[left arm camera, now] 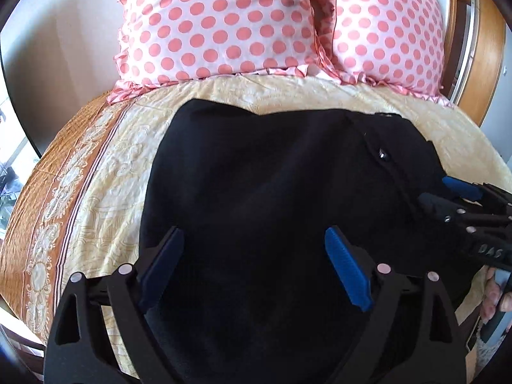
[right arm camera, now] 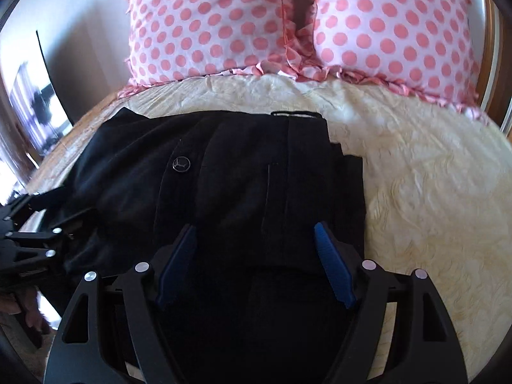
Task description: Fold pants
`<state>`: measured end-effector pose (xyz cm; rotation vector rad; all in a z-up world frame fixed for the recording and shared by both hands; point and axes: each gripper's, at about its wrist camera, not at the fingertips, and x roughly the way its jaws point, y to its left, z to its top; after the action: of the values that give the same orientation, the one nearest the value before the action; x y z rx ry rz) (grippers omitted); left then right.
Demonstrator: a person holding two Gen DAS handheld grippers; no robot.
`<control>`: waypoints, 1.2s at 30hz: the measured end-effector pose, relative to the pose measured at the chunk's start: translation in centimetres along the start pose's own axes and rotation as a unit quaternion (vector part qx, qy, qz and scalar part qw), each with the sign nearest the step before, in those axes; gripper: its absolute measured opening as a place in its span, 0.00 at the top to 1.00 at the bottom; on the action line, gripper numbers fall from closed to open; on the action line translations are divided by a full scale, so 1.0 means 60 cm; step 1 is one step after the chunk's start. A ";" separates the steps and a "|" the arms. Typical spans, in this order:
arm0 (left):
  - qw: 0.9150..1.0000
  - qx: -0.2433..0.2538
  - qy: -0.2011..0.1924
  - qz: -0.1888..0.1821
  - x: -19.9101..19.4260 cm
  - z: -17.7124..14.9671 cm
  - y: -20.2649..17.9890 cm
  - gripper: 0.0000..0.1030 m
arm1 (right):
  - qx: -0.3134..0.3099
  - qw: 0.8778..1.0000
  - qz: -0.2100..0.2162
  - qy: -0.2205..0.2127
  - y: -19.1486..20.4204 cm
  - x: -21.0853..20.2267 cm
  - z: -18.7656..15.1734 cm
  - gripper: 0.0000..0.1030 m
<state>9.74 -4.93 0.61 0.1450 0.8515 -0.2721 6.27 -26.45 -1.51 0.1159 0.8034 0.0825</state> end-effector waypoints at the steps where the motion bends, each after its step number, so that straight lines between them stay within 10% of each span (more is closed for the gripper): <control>1: 1.000 -0.005 0.005 -0.006 0.004 -0.001 0.003 0.13 | 0.000 1.000 0.002 0.003 -0.001 -0.002 -0.002 0.26; 19: 0.995 -0.074 0.005 -0.063 -0.033 0.012 0.071 0.13 | 0.115 0.989 0.042 0.082 -0.133 0.054 0.095 0.24; 28: 0.993 -0.096 0.019 -0.066 -0.020 0.005 0.094 0.12 | 0.103 0.989 0.083 0.068 -0.123 0.057 0.085 0.26; 36: 0.989 -0.124 0.032 -0.075 -0.008 -0.005 0.117 0.12 | 0.027 0.999 0.031 0.003 -0.088 0.020 0.086 0.31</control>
<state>11.27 1.91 0.92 -0.1436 0.9540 -0.3002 10.99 -31.88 0.48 0.1920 0.8074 0.1199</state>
